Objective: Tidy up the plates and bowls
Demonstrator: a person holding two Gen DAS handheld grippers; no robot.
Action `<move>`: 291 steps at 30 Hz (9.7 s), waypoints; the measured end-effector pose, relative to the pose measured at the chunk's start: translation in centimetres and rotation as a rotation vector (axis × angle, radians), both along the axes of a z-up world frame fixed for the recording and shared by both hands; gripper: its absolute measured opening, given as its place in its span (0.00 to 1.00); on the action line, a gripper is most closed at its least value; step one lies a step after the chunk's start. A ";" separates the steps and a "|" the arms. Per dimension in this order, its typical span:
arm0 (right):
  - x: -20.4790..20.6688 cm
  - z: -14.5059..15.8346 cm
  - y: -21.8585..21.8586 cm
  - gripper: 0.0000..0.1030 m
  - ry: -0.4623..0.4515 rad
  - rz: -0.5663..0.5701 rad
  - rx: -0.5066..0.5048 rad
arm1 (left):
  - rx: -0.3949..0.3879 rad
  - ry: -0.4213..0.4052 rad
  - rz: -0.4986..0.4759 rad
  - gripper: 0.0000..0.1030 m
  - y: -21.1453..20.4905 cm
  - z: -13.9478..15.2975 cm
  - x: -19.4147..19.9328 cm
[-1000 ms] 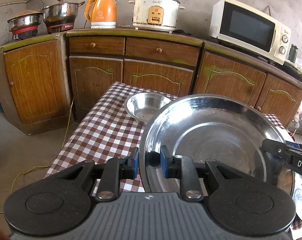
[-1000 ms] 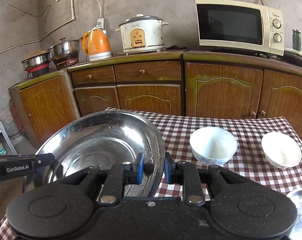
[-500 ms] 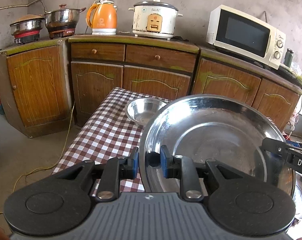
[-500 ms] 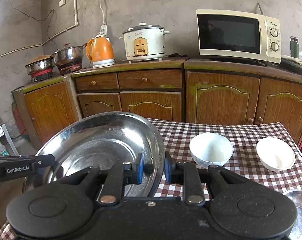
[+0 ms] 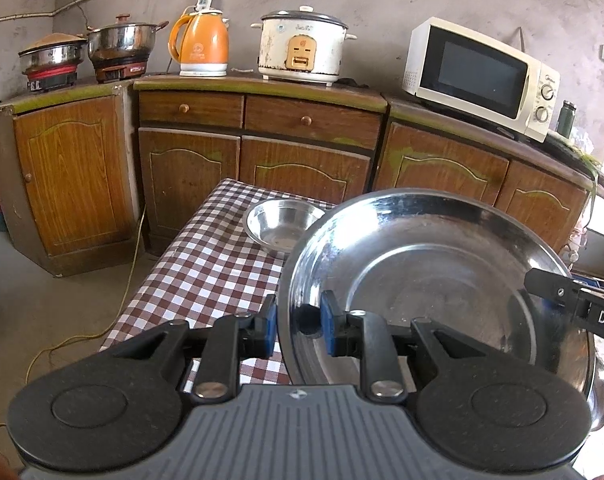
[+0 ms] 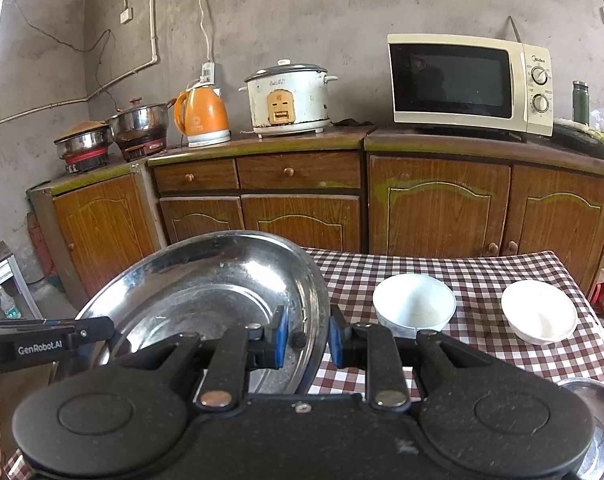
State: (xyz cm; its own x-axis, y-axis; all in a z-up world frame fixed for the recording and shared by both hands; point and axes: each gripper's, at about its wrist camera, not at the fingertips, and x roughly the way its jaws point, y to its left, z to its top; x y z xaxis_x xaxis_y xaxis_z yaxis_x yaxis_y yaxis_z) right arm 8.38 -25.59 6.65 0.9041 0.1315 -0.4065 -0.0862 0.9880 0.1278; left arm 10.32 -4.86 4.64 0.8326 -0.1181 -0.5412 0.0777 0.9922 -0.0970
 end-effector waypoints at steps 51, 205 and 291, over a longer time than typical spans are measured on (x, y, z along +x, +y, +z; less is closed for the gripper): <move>-5.8 -0.1 -3.5 0.27 -0.033 -0.076 0.050 | 0.011 -0.001 -0.095 0.24 -3.4 -0.4 -3.5; -9.9 -15.4 -11.2 0.27 0.281 -0.263 0.017 | 0.188 0.169 -0.310 0.31 -12.7 -13.4 -4.5; -14.8 -5.1 -18.8 0.77 0.088 -0.455 -0.008 | 0.095 0.050 -0.429 0.87 -22.8 -4.4 -6.3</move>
